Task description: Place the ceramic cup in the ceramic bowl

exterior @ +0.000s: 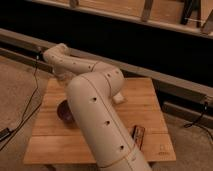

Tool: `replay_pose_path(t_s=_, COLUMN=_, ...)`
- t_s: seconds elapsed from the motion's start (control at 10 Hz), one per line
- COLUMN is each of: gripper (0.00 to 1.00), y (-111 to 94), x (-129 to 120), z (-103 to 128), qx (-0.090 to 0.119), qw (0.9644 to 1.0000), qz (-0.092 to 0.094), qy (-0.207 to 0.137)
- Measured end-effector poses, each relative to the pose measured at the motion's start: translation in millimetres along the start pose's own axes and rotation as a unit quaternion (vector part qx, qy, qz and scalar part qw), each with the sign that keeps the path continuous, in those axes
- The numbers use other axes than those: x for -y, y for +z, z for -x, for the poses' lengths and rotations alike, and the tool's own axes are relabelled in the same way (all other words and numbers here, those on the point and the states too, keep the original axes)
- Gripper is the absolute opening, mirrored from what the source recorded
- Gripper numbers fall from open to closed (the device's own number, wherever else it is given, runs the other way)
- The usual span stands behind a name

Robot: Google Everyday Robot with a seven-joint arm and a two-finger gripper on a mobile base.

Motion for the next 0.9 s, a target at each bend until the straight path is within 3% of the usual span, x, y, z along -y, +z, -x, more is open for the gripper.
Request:
replay_pose_path(t_s=0.2, gripper=0.01, y=-5, x=2, z=-2, qx=-0.003, qw=1.0000, qz=-0.003, qy=0.004)
replay_pose_path(t_s=0.4, gripper=0.00, y=-13, x=4, z=-5, qx=-0.008, qw=0.9999, qz=-0.011, qy=0.007)
replay_pose_path(t_s=0.9, gripper=0.00, y=-48, x=6, z=-17, qx=-0.019, qw=0.9980, qz=-0.059, qy=0.012)
